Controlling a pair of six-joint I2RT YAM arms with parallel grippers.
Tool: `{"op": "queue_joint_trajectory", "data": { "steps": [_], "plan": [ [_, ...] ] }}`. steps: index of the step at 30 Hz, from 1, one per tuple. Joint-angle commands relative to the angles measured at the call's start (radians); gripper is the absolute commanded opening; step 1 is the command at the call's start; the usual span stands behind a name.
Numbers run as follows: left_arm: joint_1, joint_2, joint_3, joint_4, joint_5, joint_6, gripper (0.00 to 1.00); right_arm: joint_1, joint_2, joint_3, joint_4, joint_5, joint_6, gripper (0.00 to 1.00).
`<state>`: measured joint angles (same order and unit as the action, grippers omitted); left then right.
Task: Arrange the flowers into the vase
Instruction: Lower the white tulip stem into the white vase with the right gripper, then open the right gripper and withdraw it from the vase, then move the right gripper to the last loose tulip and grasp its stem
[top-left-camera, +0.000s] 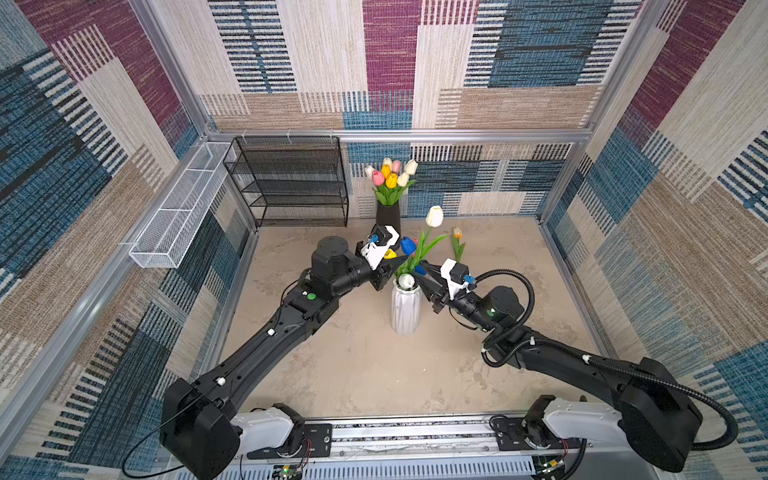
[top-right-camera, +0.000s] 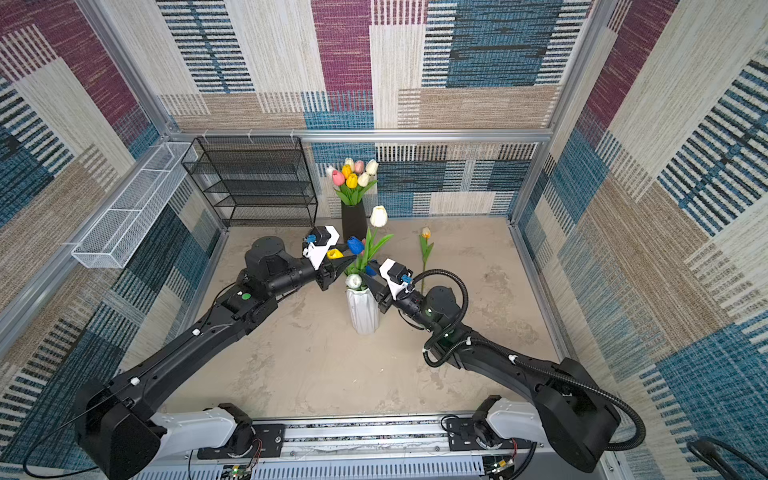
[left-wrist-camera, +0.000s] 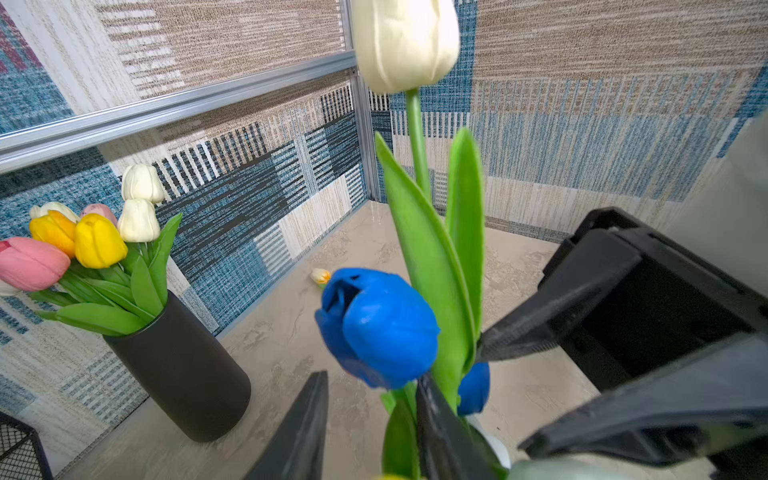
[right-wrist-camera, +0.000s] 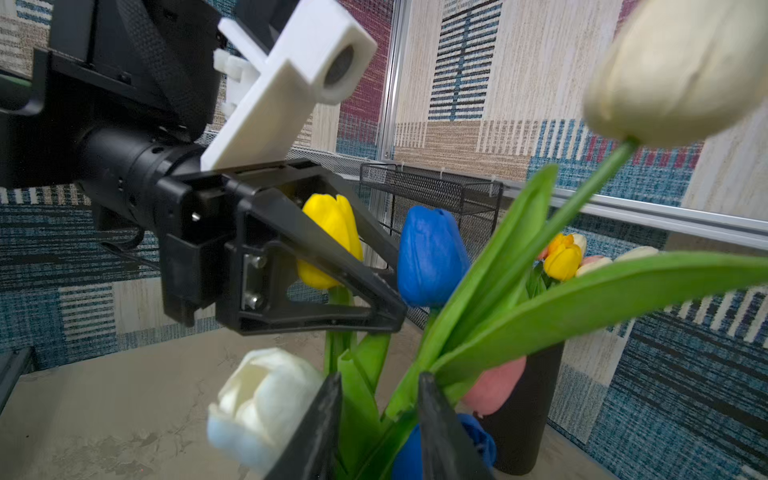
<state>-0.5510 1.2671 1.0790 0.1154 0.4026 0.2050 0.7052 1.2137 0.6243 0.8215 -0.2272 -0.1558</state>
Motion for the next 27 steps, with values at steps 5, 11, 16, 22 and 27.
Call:
{"op": "queue_joint_trajectory", "data": {
  "steps": [5, 11, 16, 22, 27],
  "plan": [
    [0.002, -0.005, 0.005, 0.0, 0.007, -0.002, 0.38, -0.018, -0.131, -0.025, -0.165, -0.039, -0.015, 0.49],
    [0.002, -0.014, -0.011, 0.012, -0.006, -0.003, 0.38, -0.028, -0.274, -0.03, -0.265, -0.031, 0.04, 0.49],
    [0.002, -0.015, -0.014, 0.009, -0.008, -0.001, 0.38, -0.178, -0.263, 0.11, -0.43, -0.023, 0.279, 0.5],
    [0.002, -0.016, -0.018, 0.012, -0.006, 0.002, 0.37, -0.316, -0.079, 0.312, -0.485, -0.395, 0.461, 0.67],
    [0.002, -0.017, -0.012, 0.004, -0.002, 0.002, 0.37, -0.316, 0.008, 0.374, -0.436, -0.538, 0.48, 0.71]
  ]
}}
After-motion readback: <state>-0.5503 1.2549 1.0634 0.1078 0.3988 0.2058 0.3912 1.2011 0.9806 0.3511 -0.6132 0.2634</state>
